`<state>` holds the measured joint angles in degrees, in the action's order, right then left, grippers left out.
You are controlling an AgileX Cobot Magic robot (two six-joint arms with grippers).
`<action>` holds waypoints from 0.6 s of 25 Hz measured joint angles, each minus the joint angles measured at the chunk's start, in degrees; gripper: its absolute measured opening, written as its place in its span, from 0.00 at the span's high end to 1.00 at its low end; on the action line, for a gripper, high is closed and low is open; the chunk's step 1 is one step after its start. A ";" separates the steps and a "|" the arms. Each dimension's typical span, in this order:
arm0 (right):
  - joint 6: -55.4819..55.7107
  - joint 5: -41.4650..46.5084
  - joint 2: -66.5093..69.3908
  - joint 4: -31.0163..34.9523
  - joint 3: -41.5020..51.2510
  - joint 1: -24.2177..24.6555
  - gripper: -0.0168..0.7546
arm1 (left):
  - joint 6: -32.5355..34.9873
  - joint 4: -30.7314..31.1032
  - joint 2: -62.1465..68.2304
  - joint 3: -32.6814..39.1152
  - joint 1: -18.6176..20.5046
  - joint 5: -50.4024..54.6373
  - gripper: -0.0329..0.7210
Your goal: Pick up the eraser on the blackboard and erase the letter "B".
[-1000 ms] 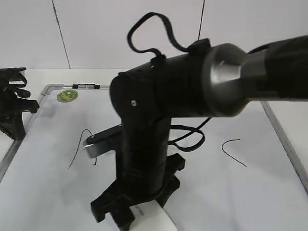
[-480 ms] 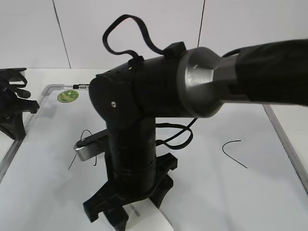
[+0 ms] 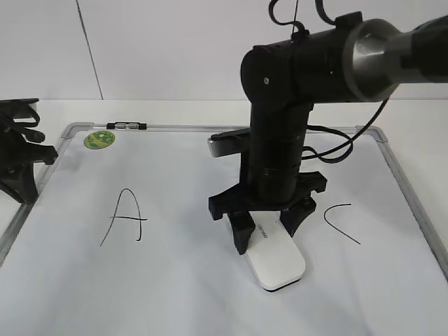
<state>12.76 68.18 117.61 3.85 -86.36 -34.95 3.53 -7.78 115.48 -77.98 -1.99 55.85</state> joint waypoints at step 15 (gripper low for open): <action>-0.99 -0.46 1.21 0.86 -3.85 -12.80 0.28 | 0.00 -0.02 0.00 0.00 0.00 0.11 0.92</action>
<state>11.77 67.72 118.82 4.71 -90.22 -47.75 3.53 -7.81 115.48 -77.98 -1.99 55.96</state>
